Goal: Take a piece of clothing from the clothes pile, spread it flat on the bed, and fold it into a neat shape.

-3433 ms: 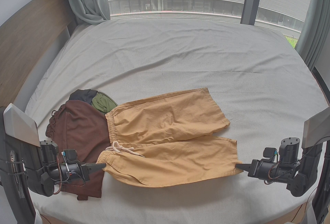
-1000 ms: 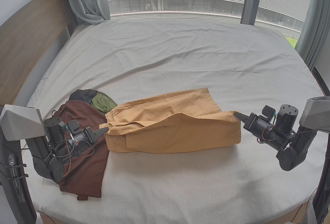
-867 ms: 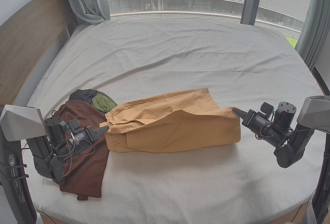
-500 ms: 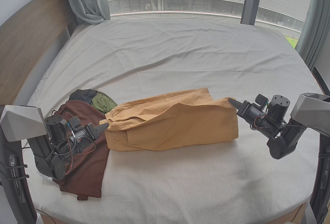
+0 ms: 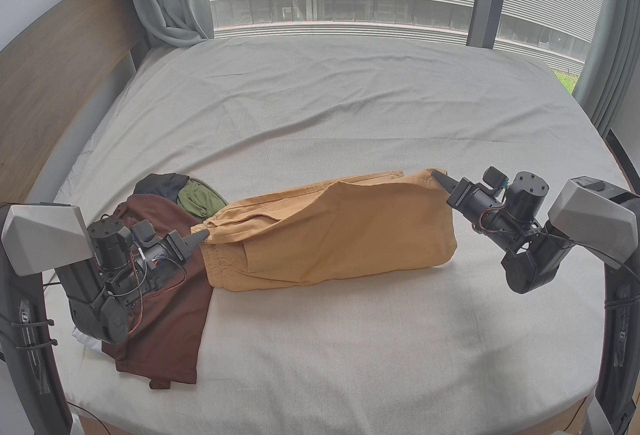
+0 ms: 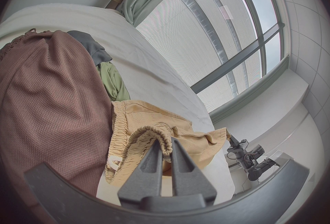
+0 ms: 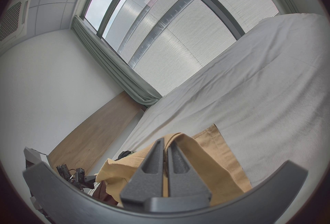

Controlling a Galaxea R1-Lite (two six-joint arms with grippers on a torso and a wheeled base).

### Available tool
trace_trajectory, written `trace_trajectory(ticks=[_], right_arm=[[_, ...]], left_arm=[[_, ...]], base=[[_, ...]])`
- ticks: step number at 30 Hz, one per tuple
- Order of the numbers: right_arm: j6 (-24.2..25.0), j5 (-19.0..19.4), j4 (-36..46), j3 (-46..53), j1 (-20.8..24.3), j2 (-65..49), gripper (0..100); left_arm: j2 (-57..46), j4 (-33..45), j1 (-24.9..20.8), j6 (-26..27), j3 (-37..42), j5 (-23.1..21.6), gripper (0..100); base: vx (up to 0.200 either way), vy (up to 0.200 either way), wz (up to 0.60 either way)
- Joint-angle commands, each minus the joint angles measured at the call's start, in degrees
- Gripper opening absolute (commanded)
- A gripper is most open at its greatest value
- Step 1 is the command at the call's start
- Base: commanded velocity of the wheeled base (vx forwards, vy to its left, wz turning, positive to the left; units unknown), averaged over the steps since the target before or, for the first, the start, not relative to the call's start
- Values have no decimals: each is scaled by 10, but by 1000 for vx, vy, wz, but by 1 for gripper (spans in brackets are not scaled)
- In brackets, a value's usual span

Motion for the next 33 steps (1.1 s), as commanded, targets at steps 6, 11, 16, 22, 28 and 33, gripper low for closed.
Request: trace_trajectory(ticks=[6, 11, 16, 22, 28, 33], right_arm=[[2, 0, 25, -68, 2, 41, 0], [2, 0, 39, -86, 3, 43, 0], [2, 0, 50, -100, 5, 49, 0], [1, -1, 84, -139, 5, 76, 0], [1, -2, 103, -182, 5, 97, 0], [1, -2, 108, -198, 5, 107, 0]], left_arm=[[18, -2, 1, -1, -26, 26, 0], [18, -2, 3, -3, -32, 27, 0], [18, -2, 3, -25, -42, 38, 0], [29, -1, 0, -37, -67, 41, 0], [54, -1, 3, -36, -94, 42, 0], [61, -1, 3, -37, -95, 41, 0]], base=[[0, 0, 0], [0, 0, 0], [0, 0, 0], [0, 0, 0], [0, 0, 0], [0, 0, 0]])
